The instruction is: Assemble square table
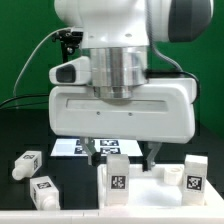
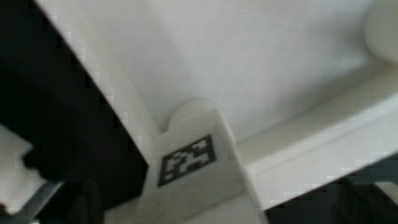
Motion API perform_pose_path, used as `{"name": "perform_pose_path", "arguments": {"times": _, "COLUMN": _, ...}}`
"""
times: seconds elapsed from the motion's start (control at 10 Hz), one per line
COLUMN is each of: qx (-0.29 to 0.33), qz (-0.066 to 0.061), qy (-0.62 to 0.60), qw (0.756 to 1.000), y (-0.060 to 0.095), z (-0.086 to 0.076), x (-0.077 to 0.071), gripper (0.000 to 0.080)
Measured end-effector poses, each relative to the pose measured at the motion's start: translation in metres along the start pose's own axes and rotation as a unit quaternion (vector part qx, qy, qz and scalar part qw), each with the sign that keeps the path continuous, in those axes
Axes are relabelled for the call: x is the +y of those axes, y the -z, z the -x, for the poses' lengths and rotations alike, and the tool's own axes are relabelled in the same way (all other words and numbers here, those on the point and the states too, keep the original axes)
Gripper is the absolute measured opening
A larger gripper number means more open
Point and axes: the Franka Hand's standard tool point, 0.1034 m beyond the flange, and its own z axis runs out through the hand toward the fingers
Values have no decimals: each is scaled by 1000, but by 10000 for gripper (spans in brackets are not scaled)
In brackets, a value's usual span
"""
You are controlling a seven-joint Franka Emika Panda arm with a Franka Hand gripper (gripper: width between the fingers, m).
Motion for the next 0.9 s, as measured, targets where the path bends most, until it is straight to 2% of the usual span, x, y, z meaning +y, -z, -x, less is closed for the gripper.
{"name": "perform_pose_path", "arguments": {"times": 0.1, "qx": 11, "qz": -2, "qy": 59, "qw": 998, "y": 0, "z": -3, "x": -2, "gripper": 649}}
{"name": "perform_pose_path", "arguments": {"times": 0.2, "qx": 10, "qz": -2, "qy": 19, "qw": 1000, "y": 0, "z": -3, "x": -1, "gripper": 649}}
{"name": "perform_pose_path", "arguments": {"times": 0.3, "qx": 10, "qz": -2, "qy": 1, "qw": 1000, "y": 0, "z": -3, "x": -1, "gripper": 526}}
{"name": "perform_pose_path", "arguments": {"times": 0.4, "qx": 10, "qz": -2, "qy": -32, "qw": 999, "y": 0, "z": -3, "x": -1, "gripper": 526}}
{"name": "perform_pose_path", "arguments": {"times": 0.5, "qx": 10, "qz": -3, "qy": -71, "qw": 997, "y": 0, "z": -3, "x": -1, "gripper": 333}}
{"name": "perform_pose_path", "arguments": {"times": 0.6, "qx": 10, "qz": -2, "qy": -119, "qw": 993, "y": -1, "z": -3, "x": 0, "gripper": 333}}
{"name": "perform_pose_path", "arguments": {"times": 0.7, "qx": 13, "qz": -1, "qy": -189, "qw": 982, "y": -2, "z": -2, "x": 1, "gripper": 292}}
{"name": "perform_pose_path", "arguments": {"times": 0.9, "qx": 8, "qz": 0, "qy": -325, "qw": 946, "y": -2, "z": 0, "x": 2, "gripper": 289}}
